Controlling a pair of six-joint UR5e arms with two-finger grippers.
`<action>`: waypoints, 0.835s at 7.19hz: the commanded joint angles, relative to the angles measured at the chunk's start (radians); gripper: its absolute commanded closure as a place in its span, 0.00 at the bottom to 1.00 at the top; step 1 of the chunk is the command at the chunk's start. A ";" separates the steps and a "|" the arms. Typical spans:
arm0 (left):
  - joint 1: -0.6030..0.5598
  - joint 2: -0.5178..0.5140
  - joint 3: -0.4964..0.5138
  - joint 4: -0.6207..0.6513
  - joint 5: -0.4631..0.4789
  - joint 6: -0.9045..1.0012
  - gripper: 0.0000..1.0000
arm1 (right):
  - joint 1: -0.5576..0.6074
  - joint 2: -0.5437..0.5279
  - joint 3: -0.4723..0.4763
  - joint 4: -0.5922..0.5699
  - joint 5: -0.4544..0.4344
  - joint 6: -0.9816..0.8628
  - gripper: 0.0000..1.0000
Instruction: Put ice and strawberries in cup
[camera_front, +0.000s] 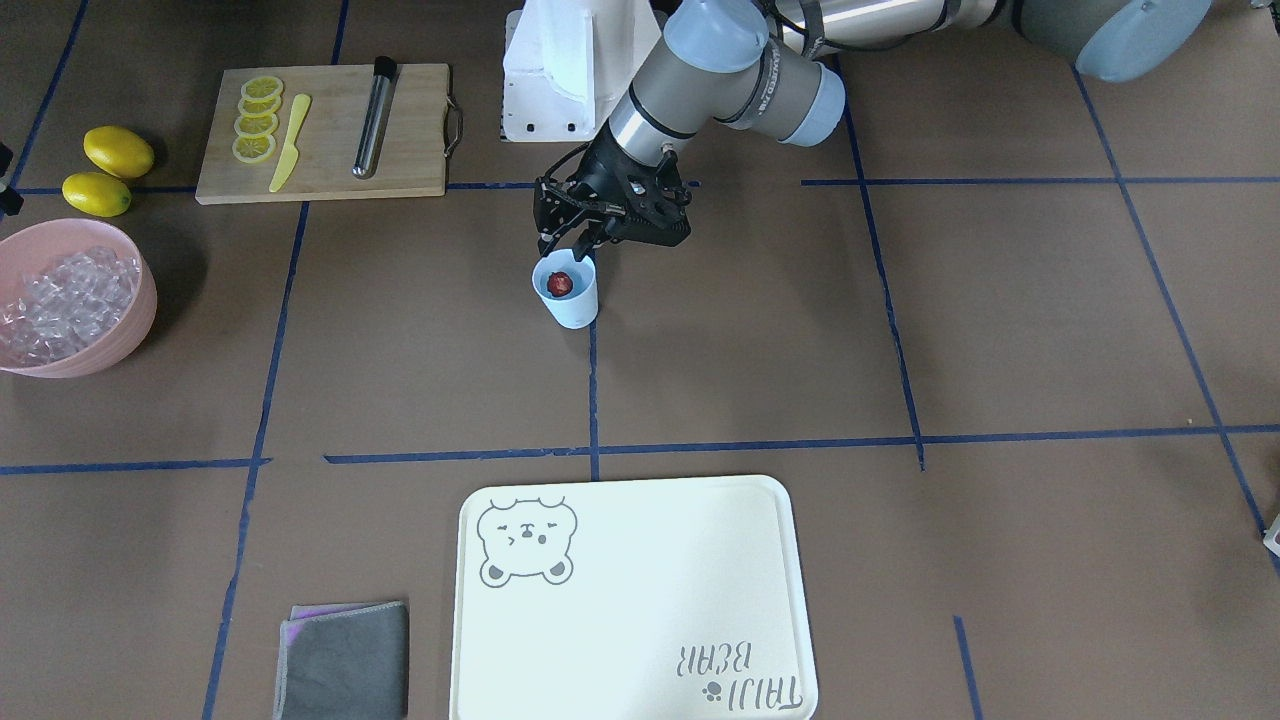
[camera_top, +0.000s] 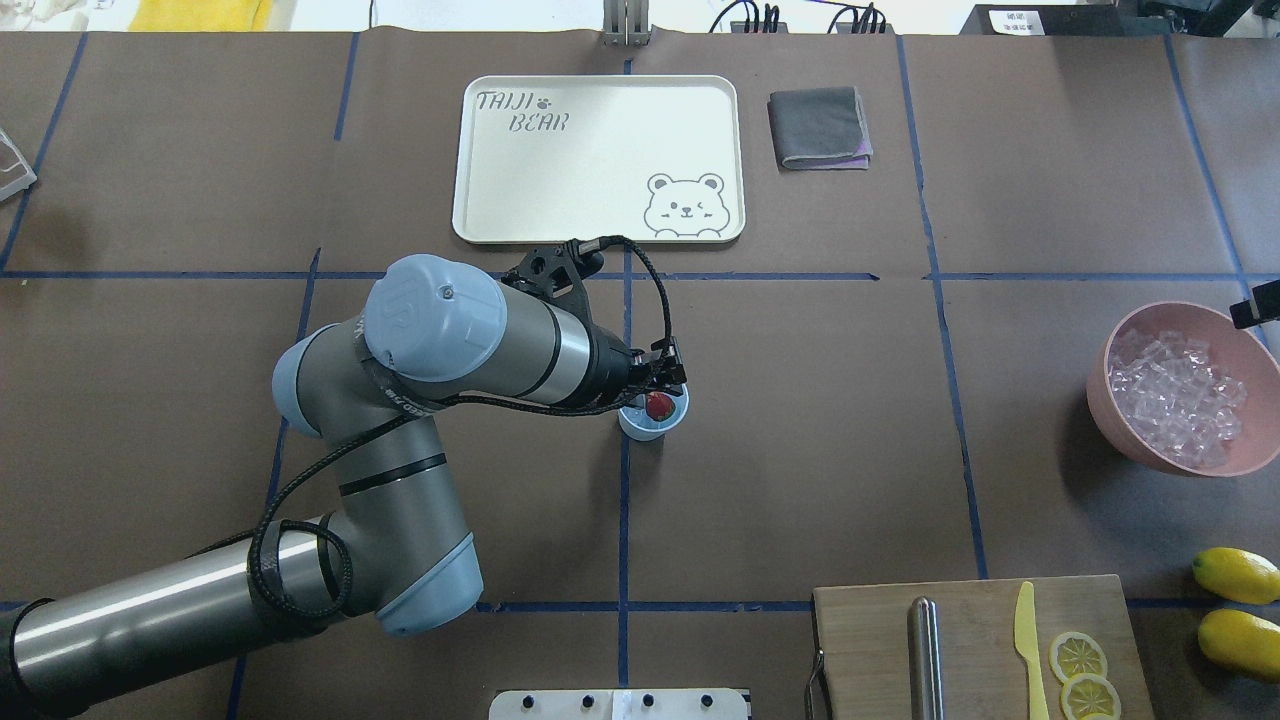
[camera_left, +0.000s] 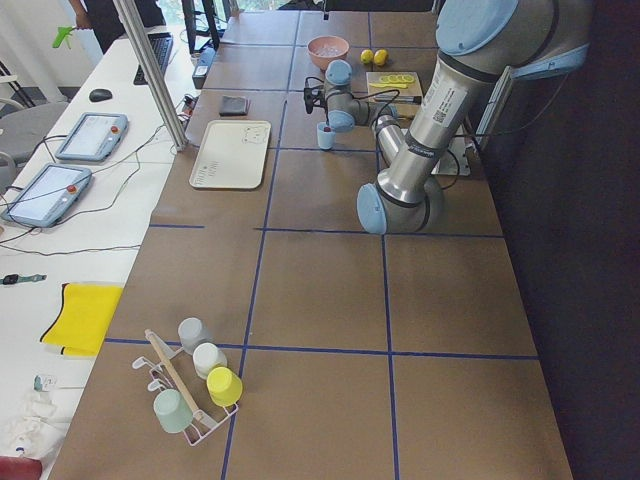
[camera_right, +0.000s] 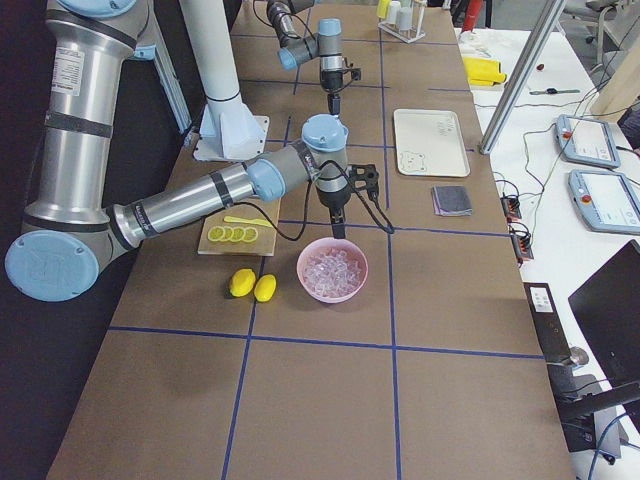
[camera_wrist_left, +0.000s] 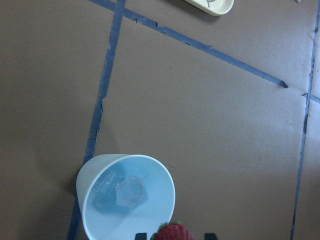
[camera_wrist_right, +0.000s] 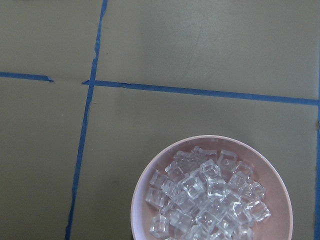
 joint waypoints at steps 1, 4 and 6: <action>-0.004 0.001 0.000 -0.003 0.011 0.000 0.39 | 0.000 0.000 -0.002 0.000 0.001 0.000 0.01; -0.129 0.050 -0.035 0.007 -0.111 0.006 0.25 | 0.038 -0.001 -0.022 -0.009 0.001 -0.065 0.01; -0.301 0.224 -0.137 0.015 -0.303 0.203 0.25 | 0.137 0.003 -0.097 -0.015 0.009 -0.202 0.01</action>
